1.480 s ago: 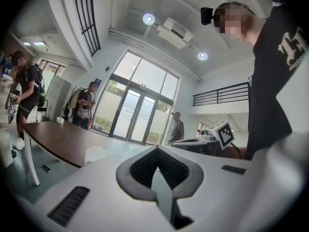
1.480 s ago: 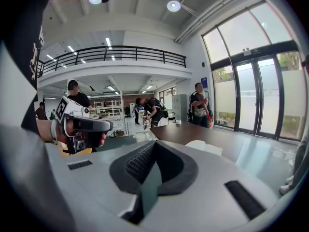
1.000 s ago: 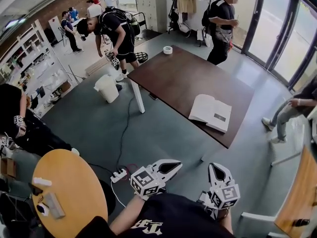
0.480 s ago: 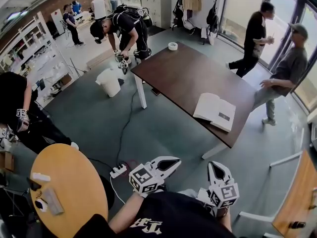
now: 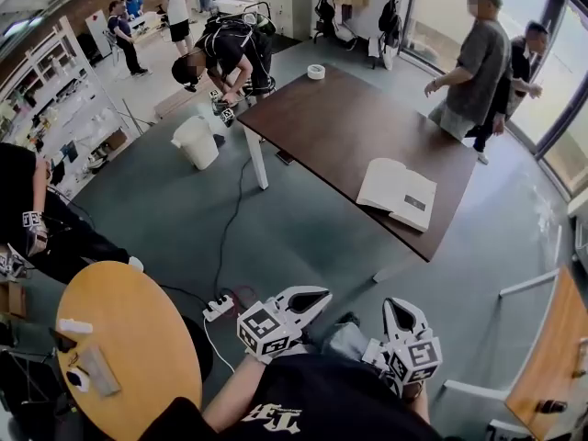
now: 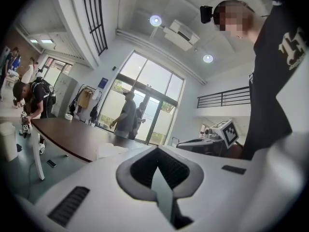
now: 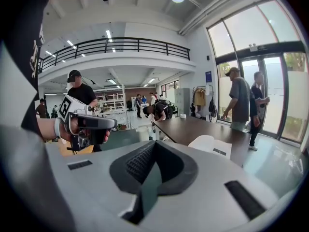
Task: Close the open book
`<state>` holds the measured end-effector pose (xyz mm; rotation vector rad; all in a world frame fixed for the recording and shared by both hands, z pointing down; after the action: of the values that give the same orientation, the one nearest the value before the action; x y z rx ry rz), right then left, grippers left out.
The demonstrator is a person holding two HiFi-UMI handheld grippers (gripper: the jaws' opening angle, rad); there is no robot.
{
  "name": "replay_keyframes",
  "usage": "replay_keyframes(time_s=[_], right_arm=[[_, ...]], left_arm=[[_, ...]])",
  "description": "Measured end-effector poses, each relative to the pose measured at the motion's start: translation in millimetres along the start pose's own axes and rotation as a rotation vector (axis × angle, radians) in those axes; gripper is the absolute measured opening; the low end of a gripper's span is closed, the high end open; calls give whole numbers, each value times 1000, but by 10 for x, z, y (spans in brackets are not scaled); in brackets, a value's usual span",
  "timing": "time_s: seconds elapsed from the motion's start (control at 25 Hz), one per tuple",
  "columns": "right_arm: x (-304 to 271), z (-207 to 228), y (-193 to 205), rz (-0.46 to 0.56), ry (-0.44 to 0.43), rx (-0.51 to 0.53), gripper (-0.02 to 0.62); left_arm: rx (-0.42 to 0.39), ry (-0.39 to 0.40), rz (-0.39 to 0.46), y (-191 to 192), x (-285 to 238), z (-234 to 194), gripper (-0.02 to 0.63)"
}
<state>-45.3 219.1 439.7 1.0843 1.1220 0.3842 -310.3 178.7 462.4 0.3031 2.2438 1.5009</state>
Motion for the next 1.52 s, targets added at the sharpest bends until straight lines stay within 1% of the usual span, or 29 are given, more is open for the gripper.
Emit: replay_keyframes(time_s=[0.16, 0.36, 0.48, 0.6, 0.76, 0.96, 1.32, 1.52], right_arm=[[-34, 47, 12, -15, -7, 12, -14], [-111, 223, -62, -20, -20, 36, -13], [-140, 388, -64, -20, -12, 24, -14], [-194, 512, -90, -15, -20, 14, -13], [-306, 616, -181, -10, -30, 28, -12], [-442, 887, -278, -6, -31, 18, -14], [-669, 1313, -455, -7, -32, 10, -13], [-818, 1517, -573, 6, -50, 19, -14]], left_arm=[[8, -7, -10, 34, -44, -7, 6], [3, -28, -26, -12, -167, -88, 6], [5, -23, -23, -56, -308, -126, 6], [-7, -15, -27, -138, -441, -155, 6], [-17, -4, -23, -255, -569, -216, 6], [-23, 1, -39, -375, -828, -350, 6], [-24, -15, -44, -611, -1156, -620, 6], [-17, -43, -32, -716, -1294, -754, 6]])
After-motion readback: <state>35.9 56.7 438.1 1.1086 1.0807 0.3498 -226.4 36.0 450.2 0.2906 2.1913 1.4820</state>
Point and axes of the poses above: the fingertips, and each gripper's own axes: x backward along the fingers, z to its right, y out of its underside, the point moved 10 cm from there along x, backward along the fingers, and after that the axes turned 10 degrees about -z, right-handed, at the moved point
